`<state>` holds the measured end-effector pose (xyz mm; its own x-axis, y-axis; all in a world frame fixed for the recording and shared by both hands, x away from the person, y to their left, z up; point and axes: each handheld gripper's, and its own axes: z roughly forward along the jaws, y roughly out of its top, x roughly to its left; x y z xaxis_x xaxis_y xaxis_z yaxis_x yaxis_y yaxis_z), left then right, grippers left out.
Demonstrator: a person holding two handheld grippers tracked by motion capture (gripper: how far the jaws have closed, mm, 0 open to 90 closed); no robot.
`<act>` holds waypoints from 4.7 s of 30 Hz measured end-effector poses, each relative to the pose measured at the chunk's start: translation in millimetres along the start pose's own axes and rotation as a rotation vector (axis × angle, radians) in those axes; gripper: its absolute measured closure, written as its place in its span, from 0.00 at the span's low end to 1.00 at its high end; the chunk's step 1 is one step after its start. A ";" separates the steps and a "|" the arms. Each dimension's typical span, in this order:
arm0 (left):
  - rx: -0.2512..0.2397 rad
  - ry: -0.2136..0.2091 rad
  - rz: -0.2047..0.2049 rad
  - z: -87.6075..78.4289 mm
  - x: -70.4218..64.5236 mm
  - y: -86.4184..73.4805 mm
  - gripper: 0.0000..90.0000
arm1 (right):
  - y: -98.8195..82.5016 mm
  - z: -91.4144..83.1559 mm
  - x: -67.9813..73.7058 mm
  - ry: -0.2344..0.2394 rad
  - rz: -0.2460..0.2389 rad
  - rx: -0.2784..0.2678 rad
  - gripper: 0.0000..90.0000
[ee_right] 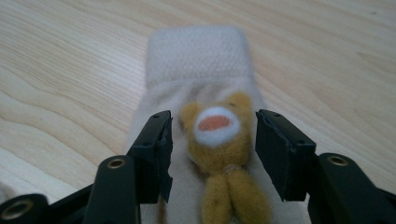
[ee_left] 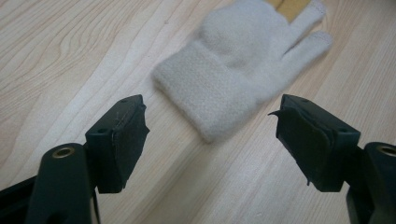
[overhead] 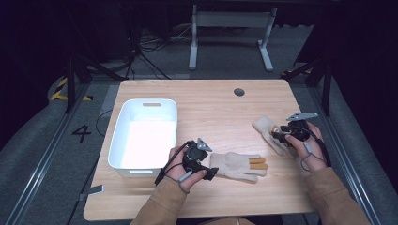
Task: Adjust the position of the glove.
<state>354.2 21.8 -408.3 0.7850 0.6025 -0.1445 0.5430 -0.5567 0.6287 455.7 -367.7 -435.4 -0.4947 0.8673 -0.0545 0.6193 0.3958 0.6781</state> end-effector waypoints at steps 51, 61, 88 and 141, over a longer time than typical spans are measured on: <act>-0.005 -0.009 0.002 2.2 -0.6 2.7 0.28 | 21.5 -54.0 22.1 0.088 -0.120 -0.122 0.78; -0.013 -0.007 0.003 1.5 -0.1 3.9 0.28 | 27.7 -68.0 36.7 0.158 -0.166 -0.147 0.77; -0.001 -0.022 0.020 -3.3 0.3 5.4 0.35 | 39.6 -85.0 80.2 0.331 -0.296 -0.164 0.77; 0.010 -0.017 0.037 -2.7 1.7 4.0 0.37 | 28.5 -24.9 136.8 0.652 -0.453 -0.050 0.75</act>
<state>356.9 22.1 -403.9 0.8093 0.5717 -0.1345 0.5167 -0.5841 0.6260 390.5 -245.2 -405.3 -0.9587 0.2673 0.0972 0.2521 0.6406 0.7253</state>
